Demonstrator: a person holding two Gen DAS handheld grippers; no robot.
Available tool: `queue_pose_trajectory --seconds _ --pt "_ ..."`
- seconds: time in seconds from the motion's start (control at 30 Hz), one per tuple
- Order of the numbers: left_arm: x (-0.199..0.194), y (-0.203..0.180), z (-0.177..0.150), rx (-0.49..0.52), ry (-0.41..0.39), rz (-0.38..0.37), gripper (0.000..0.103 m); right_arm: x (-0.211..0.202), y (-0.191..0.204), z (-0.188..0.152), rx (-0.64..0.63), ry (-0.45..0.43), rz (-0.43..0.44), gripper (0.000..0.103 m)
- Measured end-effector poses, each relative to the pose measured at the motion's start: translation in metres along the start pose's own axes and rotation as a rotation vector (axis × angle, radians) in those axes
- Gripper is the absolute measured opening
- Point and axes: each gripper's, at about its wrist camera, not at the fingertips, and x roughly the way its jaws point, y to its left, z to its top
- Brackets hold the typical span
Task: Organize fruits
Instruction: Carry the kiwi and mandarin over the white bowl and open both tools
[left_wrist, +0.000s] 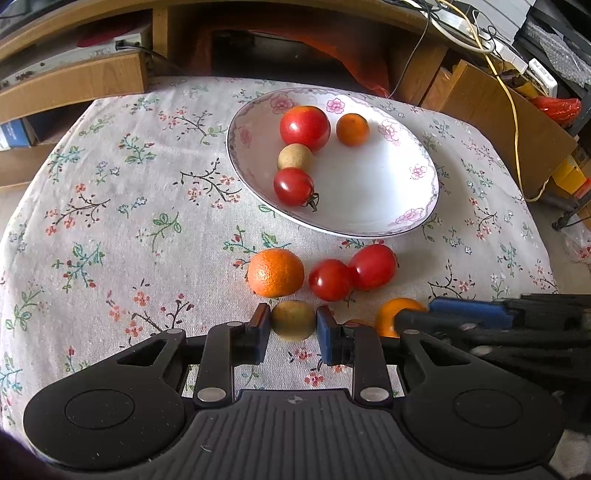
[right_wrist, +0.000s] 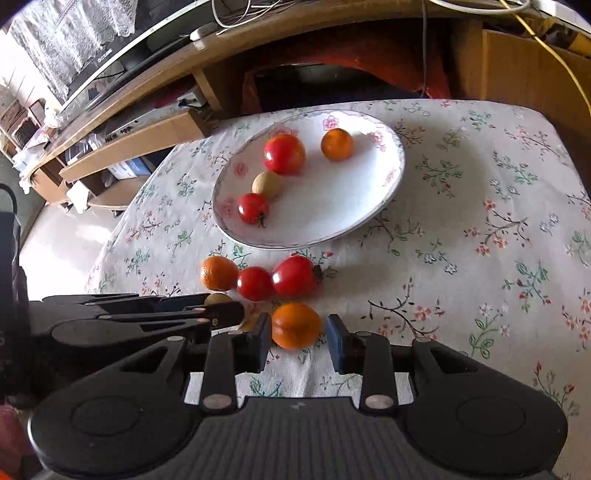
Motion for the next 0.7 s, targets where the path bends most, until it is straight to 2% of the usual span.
queue_pose_trajectory --seconds 0.23,0.43,0.7 --pt "0.000 0.001 0.001 -0.009 0.001 0.001 0.034 0.010 0.003 -0.001 -0.026 0.008 -0.006 0.032" --pt "-0.002 -0.001 0.000 -0.010 0.001 0.000 0.034 0.010 -0.003 -0.001 0.011 0.000 0.019 0.032" --pt "-0.015 -0.005 0.009 -0.015 -0.031 -0.024 0.034 -0.008 0.000 0.005 0.003 -0.058 0.019 0.032"
